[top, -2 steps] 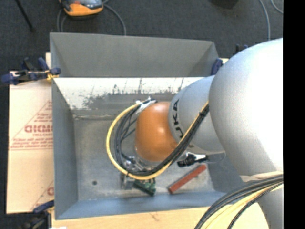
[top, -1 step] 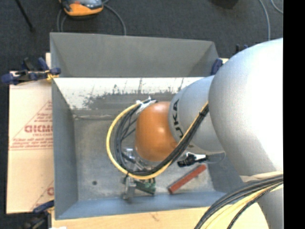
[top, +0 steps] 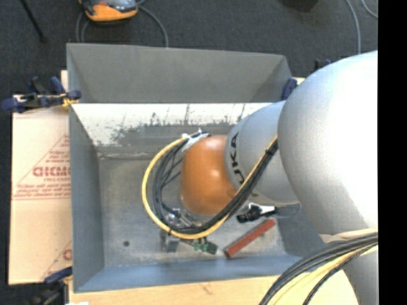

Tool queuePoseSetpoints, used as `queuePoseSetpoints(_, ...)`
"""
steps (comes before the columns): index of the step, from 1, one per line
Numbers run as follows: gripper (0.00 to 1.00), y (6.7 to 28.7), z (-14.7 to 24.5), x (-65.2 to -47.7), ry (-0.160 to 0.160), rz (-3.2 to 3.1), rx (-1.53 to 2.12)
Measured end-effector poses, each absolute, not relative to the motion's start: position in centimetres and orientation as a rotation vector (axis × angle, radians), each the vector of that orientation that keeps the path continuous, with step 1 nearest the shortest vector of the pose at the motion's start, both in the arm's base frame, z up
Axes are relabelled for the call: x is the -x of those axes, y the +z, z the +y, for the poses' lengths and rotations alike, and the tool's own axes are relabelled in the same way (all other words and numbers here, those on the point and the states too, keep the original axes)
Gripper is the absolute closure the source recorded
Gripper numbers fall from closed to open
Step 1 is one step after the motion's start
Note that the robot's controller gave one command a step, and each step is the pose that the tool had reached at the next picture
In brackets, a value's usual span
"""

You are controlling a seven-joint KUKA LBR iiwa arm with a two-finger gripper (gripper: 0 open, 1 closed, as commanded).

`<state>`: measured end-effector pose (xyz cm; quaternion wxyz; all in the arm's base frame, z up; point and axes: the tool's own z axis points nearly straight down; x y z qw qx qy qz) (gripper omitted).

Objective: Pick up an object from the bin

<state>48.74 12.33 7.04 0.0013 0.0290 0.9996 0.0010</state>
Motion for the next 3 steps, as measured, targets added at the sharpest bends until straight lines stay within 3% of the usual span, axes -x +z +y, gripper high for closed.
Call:
queuePoseSetpoints(1,0.00,7.0,12.3,-48.8,0.003,3.137,-0.093)
queuePoseSetpoints(2,0.00,7.1,12.3,-48.8,0.003,3.137,-0.094)
queuePoseSetpoints(3,0.00,7.1,8.4,-48.4,0.006,3.131,-0.116)
